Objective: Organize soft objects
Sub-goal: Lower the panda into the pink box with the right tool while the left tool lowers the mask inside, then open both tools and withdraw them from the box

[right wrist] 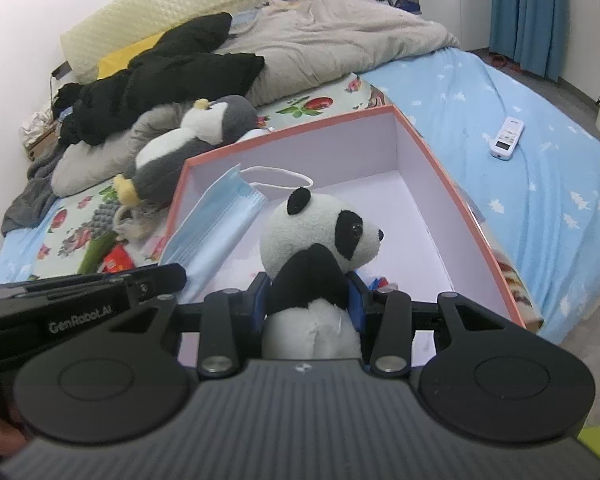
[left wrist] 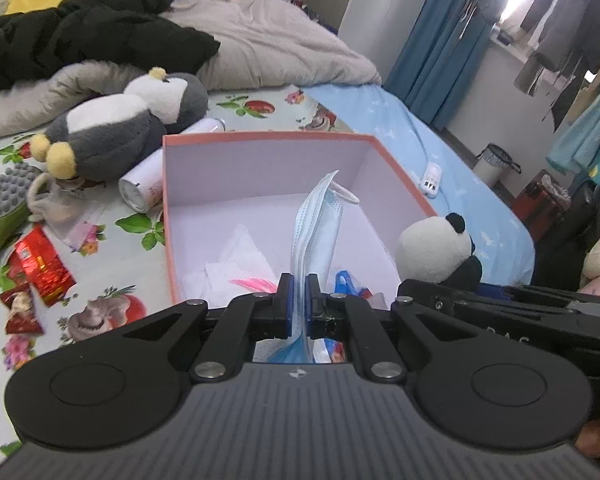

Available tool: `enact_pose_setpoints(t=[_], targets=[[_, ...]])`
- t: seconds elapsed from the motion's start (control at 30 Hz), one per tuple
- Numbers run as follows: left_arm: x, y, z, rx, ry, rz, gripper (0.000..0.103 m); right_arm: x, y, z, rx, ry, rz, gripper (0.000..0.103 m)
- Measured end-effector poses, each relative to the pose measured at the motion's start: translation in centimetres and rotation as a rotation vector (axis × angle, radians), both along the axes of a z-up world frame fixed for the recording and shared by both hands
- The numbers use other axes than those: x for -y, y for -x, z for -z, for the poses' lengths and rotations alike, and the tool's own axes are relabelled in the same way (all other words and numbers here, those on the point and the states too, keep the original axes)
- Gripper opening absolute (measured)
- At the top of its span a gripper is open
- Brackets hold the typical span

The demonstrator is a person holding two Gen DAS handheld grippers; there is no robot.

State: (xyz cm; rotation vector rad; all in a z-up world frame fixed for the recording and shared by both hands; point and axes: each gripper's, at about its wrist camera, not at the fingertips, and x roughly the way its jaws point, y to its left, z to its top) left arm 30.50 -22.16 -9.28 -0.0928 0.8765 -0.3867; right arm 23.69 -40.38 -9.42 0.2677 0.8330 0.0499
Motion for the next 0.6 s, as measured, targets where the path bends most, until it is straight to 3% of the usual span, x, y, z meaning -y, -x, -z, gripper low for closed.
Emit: enact_pose_setpoints(t=[0.23,0.37,0.43,0.47,0.6], targets=[[1.7,-5.0,3.0,-0.057,-0.032,0.016,0.007,1.7,-4.3,2.9,-0.037,-0.027,0.009,0.044],[2.5,-6.8,3.8,-0.046,-0.054,0.055,0.008,2.4,-6.4,4.7,-0.071,-0.039,0.016,0.046],[2.7,-7.4,4.2,-0.054,-0.081,0.058,0.024,2.7,-7.1,5.2,-0.091,-0.036,0.023,0.053],[2.8,-7.5,4.3,-0.062,-0.082,0.057,0.039,2.7,-7.4,5.5,-0.096,-0.035,0.023,0.056],[2.0,-7.0,4.0,-0.052,-0.069,0.048,0.043,2.7,-7.5,5.6,-0.098,-0.028,0.015,0.058]])
